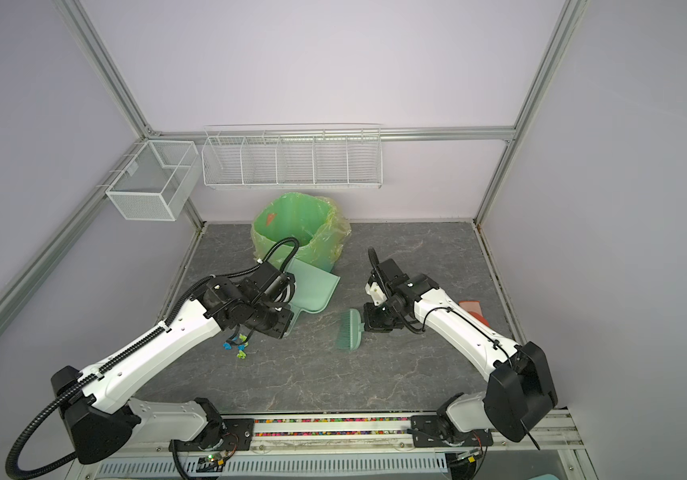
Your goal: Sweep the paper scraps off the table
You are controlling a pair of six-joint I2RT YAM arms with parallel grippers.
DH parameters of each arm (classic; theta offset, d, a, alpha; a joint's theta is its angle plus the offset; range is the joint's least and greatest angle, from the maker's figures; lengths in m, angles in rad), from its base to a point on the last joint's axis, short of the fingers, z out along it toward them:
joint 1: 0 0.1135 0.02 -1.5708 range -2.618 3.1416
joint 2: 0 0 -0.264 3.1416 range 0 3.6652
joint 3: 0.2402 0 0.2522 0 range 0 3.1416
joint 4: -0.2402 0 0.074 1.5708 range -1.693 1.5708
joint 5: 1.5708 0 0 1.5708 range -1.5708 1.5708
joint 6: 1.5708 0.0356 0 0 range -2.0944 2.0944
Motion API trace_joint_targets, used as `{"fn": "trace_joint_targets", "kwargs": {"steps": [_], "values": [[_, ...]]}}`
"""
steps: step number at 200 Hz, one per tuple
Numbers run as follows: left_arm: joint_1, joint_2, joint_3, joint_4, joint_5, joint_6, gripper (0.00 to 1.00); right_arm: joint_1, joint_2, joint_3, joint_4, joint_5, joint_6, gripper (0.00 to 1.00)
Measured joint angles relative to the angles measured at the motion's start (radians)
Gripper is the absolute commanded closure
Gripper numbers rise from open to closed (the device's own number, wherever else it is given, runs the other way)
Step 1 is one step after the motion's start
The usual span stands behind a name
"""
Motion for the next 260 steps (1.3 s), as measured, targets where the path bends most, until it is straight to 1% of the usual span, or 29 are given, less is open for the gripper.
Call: {"fn": "trace_joint_targets", "kwargs": {"steps": [50, 101, 135, 172, 233, 260], "values": [[-0.012, -0.017, -0.046, 0.006, 0.019, -0.021, 1.00, -0.086, -0.046, 0.008, -0.070, -0.014, -0.047, 0.93], [-0.068, -0.046, -0.051, 0.007, 0.026, -0.055, 1.00, -0.089, -0.089, 0.048, -0.073, -0.096, -0.041, 0.93], [-0.130, -0.055, -0.064, 0.008, 0.024, -0.091, 1.00, -0.089, -0.115, 0.108, -0.084, -0.113, -0.036, 0.93], [-0.201, -0.056, -0.101, 0.024, 0.026, -0.143, 1.00, -0.105, -0.113, 0.185, -0.164, -0.038, -0.068, 0.93], [-0.301, -0.043, -0.175, 0.093, 0.037, -0.227, 1.00, -0.167, -0.077, 0.281, -0.312, 0.090, -0.160, 0.93], [-0.323, -0.025, -0.217, 0.119, 0.053, -0.251, 1.00, -0.178, -0.034, 0.352, -0.382, 0.137, -0.211, 0.93]]}}
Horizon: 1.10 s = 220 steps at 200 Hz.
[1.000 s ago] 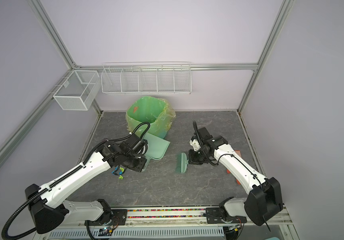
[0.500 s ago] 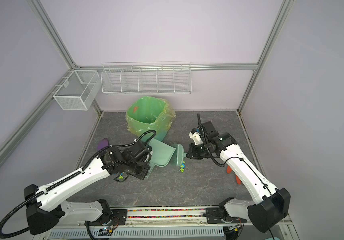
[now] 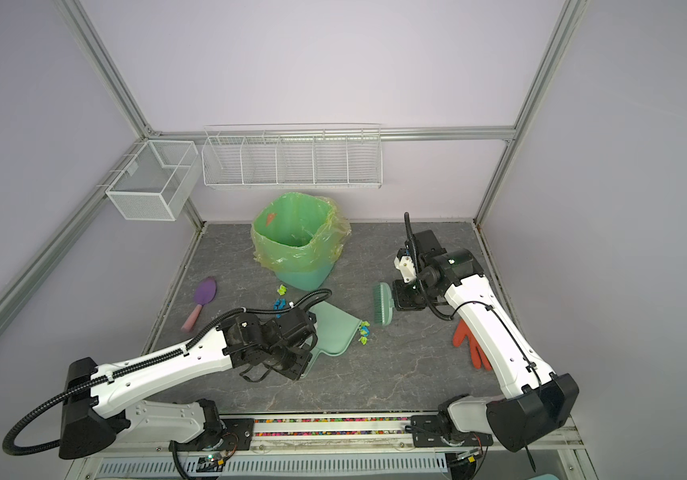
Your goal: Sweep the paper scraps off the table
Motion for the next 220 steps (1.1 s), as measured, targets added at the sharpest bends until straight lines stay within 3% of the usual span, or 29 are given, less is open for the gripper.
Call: {"fn": "trace_joint_targets", "kwargs": {"steps": [60, 133, 220], "values": [[-0.027, 0.003, -0.059, 0.032, 0.027, -0.037, 1.00, -0.001, 0.094, 0.032, -0.069, 0.063, -0.060, 0.93], [-0.091, 0.072, -0.107, 0.119, 0.082, -0.069, 1.00, -0.001, 0.182, 0.088, -0.080, 0.063, -0.083, 0.93], [-0.094, 0.133, -0.151, 0.202, 0.127, -0.082, 1.00, 0.023, 0.260, 0.145, -0.086, 0.068, -0.099, 0.93]]}}
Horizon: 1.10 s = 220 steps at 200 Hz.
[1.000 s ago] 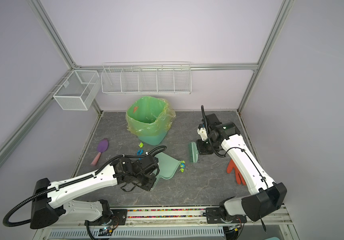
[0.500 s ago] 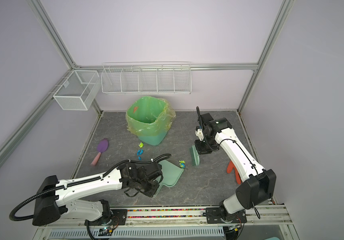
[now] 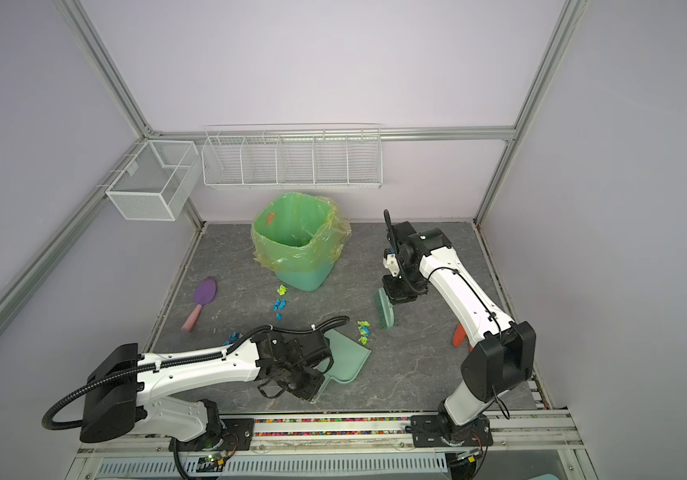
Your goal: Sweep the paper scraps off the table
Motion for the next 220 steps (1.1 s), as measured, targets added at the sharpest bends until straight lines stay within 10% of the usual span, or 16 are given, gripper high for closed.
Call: {"fn": "trace_joint_targets", "kwargs": {"steps": [220], "values": [[0.037, 0.163, 0.065, 0.029, 0.084, 0.032, 1.00, 0.228, 0.195, 0.143, -0.062, 0.109, -0.080, 0.93]]}}
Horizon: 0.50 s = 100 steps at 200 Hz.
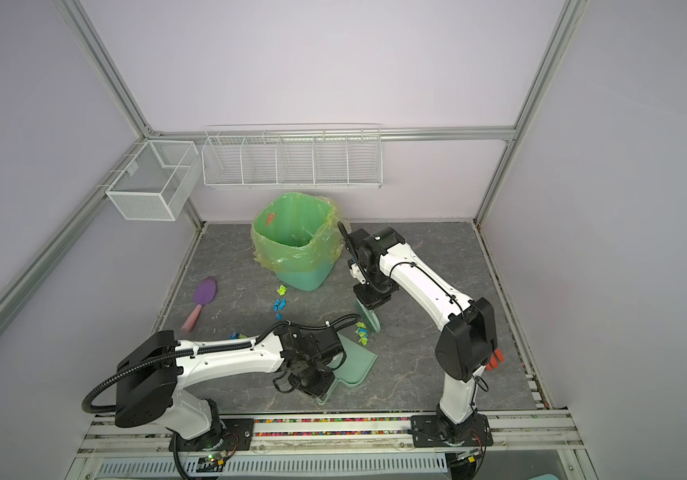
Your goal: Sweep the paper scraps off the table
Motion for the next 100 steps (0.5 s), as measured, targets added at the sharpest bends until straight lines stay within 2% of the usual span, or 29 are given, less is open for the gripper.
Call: {"fn": "trace_joint_targets", "kwargs": {"steps": [36, 76, 100], "values": [[0.037, 0.001, 0.000, 0.002, 0.011, 0.018, 1.00, 0.042, -0.044, -0.075, 0.014, -0.061, -0.005, 0.93], [0.046, 0.015, 0.001, 0.003, 0.020, 0.027, 1.00, 0.072, -0.172, -0.157, 0.035, -0.170, -0.004, 0.93], [0.047, 0.019, 0.001, 0.003, 0.022, 0.033, 1.00, 0.076, -0.248, -0.171, 0.038, -0.196, -0.002, 0.93]]}}
